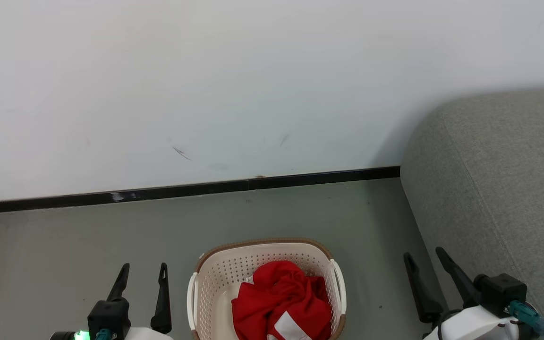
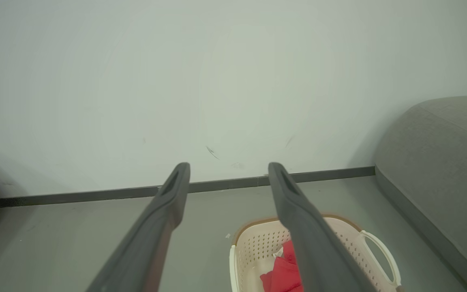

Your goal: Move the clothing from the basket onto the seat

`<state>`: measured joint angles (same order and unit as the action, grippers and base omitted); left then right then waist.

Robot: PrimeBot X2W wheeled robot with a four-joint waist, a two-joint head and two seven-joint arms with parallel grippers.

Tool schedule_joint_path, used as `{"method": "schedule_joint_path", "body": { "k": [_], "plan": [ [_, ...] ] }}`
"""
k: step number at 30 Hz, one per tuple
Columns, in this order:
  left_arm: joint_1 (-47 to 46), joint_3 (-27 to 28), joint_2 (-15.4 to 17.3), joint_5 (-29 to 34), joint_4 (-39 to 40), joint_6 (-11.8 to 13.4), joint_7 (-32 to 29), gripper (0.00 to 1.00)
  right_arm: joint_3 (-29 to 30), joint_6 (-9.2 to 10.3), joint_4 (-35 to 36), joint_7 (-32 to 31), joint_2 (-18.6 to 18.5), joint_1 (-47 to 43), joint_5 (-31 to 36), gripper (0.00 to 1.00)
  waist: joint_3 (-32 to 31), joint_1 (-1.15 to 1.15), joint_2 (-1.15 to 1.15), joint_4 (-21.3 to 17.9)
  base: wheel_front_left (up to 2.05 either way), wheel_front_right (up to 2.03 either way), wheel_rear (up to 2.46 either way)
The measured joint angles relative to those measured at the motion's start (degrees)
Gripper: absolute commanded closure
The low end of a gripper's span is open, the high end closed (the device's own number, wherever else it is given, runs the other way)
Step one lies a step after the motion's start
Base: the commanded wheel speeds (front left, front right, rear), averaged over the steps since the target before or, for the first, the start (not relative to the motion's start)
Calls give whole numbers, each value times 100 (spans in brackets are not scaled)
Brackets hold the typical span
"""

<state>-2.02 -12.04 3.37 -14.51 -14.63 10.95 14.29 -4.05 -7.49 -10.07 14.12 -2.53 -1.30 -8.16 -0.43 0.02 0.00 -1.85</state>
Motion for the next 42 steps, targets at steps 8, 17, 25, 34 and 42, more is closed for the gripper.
{"method": "schedule_joint_path", "body": {
  "k": [8,17,25,34,42],
  "plan": [
    [0,11,8,12,-18,0,0,0,-21,0,15,0,3,-103,-1,0,67,0,0,-8,0,0,0],
    [-48,-164,132,144,-218,-63,0,0,82,0,151,0,10,-110,5,0,225,0,0,-44,0,0,0],
    [-393,-399,266,415,-397,-207,-76,0,224,0,381,1,14,-108,18,0,438,-1,0,-101,0,0,0],
    [-901,-719,386,694,-598,-459,-271,0,345,0,697,1,16,-98,57,0,772,-1,0,-197,0,0,0],
    [-1469,-1129,303,898,-837,-719,-442,0,447,0,931,3,19,-48,43,0,1156,-1,0,-321,0,0,0]
  ]
}}
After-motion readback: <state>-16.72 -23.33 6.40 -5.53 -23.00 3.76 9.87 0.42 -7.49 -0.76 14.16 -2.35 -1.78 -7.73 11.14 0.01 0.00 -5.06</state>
